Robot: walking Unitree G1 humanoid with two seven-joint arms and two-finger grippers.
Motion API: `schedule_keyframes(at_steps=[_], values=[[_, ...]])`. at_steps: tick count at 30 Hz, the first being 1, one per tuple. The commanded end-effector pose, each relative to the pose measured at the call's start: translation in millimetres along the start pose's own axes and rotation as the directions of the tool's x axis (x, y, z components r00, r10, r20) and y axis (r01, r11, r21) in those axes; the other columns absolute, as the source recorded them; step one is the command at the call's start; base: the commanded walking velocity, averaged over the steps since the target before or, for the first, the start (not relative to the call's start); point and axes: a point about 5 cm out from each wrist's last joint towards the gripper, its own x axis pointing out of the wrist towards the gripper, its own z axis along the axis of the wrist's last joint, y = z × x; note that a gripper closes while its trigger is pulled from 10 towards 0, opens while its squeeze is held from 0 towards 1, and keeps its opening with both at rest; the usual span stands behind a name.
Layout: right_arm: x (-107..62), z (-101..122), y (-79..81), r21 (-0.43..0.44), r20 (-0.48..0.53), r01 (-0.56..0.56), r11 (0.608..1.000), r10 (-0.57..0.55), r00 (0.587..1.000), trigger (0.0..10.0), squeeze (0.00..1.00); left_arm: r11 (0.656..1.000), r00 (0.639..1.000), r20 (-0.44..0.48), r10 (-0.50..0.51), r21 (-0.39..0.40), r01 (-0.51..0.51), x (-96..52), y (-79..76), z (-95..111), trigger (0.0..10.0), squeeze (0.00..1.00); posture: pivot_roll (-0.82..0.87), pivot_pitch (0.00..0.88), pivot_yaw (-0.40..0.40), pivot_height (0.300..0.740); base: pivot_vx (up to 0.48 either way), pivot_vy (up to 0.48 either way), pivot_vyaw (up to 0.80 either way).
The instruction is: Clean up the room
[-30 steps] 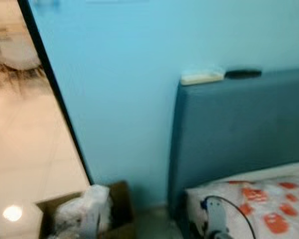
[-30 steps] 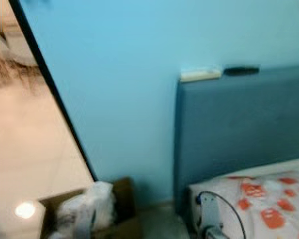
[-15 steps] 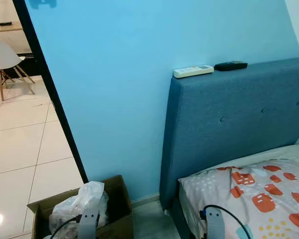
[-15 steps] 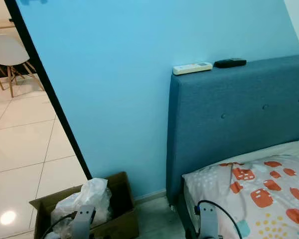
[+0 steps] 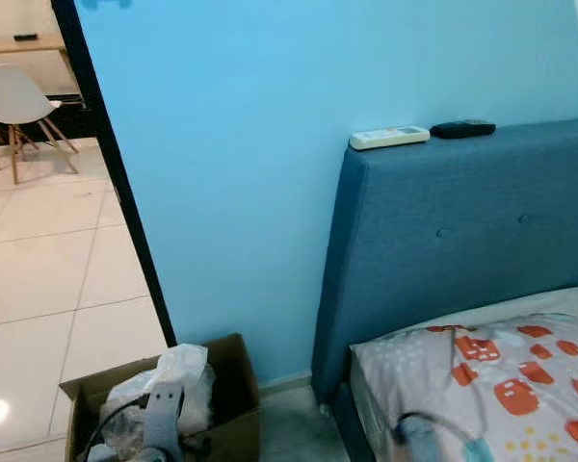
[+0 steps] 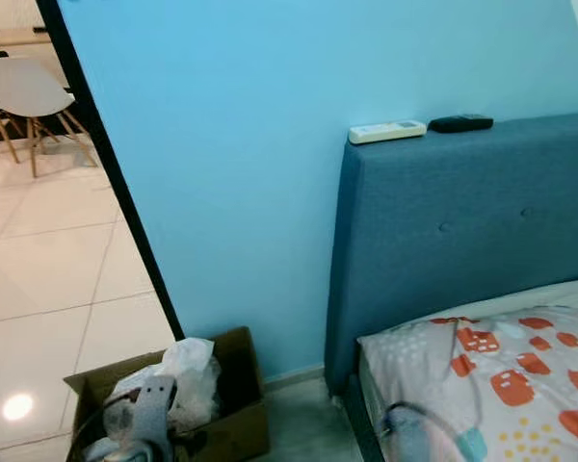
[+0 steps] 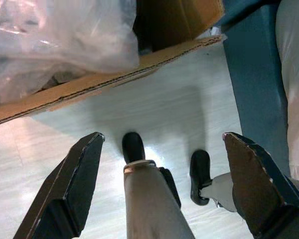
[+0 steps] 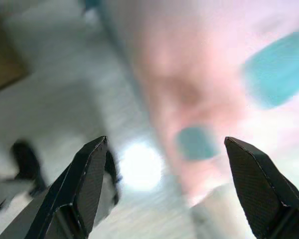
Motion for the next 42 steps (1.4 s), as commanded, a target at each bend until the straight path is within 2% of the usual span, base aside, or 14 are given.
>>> schedule_keyframes(at_steps=[1, 5, 7, 9, 10, 11, 17, 18, 21, 32, 36, 38, 40, 42], values=[[0.3, 0.4, 7.2, 0.013, 0.003, -0.019, 1.0, 0.019, 1.0, 10.0, 0.0, 0.999, 1.0, -0.02, 0.012, -0.033, -0.012, -1.2, 0.9, -10.2, 10.0, 0.0, 0.01, 0.0, -0.023, 0.728, -0.255, 0.0, 0.0], [0.7, 7.8, 9.6, 0.009, 0.027, -0.027, 1.0, 0.027, 0.999, 10.0, 0.0, 0.998, 0.999, -0.037, 0.022, -0.051, -0.024, -2.3, 2.6, -16.9, 10.0, 0.0, -0.01, 0.0, -0.032, 0.728, -0.254, 0.0, 0.0], [1.2, 17.0, 17.2, -0.016, 0.046, -0.041, 0.999, 0.041, 0.998, 10.0, 0.0, 0.997, 0.998, -0.044, 0.035, -0.062, -0.038, -2.9, 3.7, -20.1, 10.0, 0.0, 0.0, 0.0, -0.049, 0.728, -0.259, 0.0, 0.0], [1.1, 32.6, 34.4, -0.104, 0.085, -0.07, 0.992, 0.079, 0.993, 10.0, 0.0, 0.994, 0.998, -0.035, 0.045, -0.095, -0.048, -2.8, 3.4, -20.3, 10.0, 0.0, 0.02, 0.0, -0.056, 0.728, -0.274, 0.0, 0.0], [1.1, 32.6, 34.4, -0.104, 0.085, -0.07, 0.992, 0.079, 0.993, 10.0, 0.0, 0.994, 0.998, -0.035, 0.045, -0.095, -0.048, -2.8, 3.4, -20.3, 10.0, 0.0, 0.02, 0.0, -0.056, 0.728, -0.274, 0.0, 0.0], [0.7, 35.4, 43.0, -0.127, 0.092, -0.083, 0.988, 0.095, 0.991, 10.0, 0.0, 0.994, 0.998, -0.031, 0.046, -0.095, -0.049, -2.6, 3.2, -19.3, 10.0, 0.0, 0.03, 0.0, -0.053, 0.728, -0.274, 0.0, 0.0], [-1.8, 17.0, 66.7, -0.142, 0.052, -0.128, 0.982, 0.137, 0.989, 10.0, 0.0, 0.998, 0.999, -0.024, 0.044, -0.044, -0.045, -2.9, 6.9, -13.7, 10.0, 0.0, 0.06, 0.0, -0.035, 0.728, -0.295, 0.0, 0.0], [-1.9, 15.1, 67.3, -0.144, 0.047, -0.13, 0.981, 0.138, 0.989, 10.0, 0.0, 0.998, 0.999, -0.024, 0.045, -0.042, -0.046, -3.0, 7.4, -13.5, 10.0, 0.0, 0.06, 0.0, -0.035, 0.728, -0.304, 0.0, 0.0], [-0.5, 9.3, 51.7, -0.077, 0.024, -0.108, 0.991, 0.11, 0.994, 10.0, 0.0, 0.998, 0.998, -0.013, 0.056, -0.035, -0.056, -2.9, 10.4, -6.9, 10.0, 0.0, 0.05, 0.0, -0.026, 0.728, -0.307, 0.0, 0.0], [-0.2, 16.1, 52.0, -0.107, 0.037, -0.134, 0.985, 0.139, 0.99, 10.0, 0.0, 0.998, 0.999, -0.011, 0.041, -0.043, -0.041, -0.2, 0.4, -6.9, 10.0, 0.0, 0.03, 0.0, -0.035, 0.728, -0.306, 0.0, 0.0], [0.4, 30.5, 46.8, -0.069, 0.084, -0.116, 0.991, 0.121, 0.989, 10.0, 0.0, 0.997, 0.999, -0.014, 0.046, -0.054, -0.046, -0.5, 1.1, -8.3, 10.0, 0.0, 0.03, 0.0, -0.031, 0.728, -0.307, 0.0, 0.0], [0.8, 38.1, 40.2, -0.002, 0.106, -0.09, 0.996, 0.089, 0.99, 10.0, 0.0, 0.997, 0.999, -0.014, 0.049, -0.057, -0.05, -0.9, 2.6, -8.5, 10.0, 0.0, 0.03, 0.0, -0.023, 0.728, -0.306, 0.0, 0.0], [0.6, 47.7, 37.0, -0.051, 0.139, -0.073, 0.996, 0.08, 0.987, 10.0, 0.0, 0.997, 0.998, -0.016, 0.053, -0.057, -0.054, -1.6, 4.9, -8.9, 10.0, 0.0, 0.03, 0.0, -0.019, 0.728, -0.307, 0.0, 0.0], [0.6, 50.1, 35.3, -0.018, 0.146, -0.07, 0.997, 0.072, 0.987, 10.0, 0.0, 0.997, 0.998, -0.016, 0.056, -0.059, -0.057, -1.9, 6.4, -8.6, 10.0, 0.0, 0.03, 0.0, -0.023, 0.728, -0.311, 0.0, 0.0]])
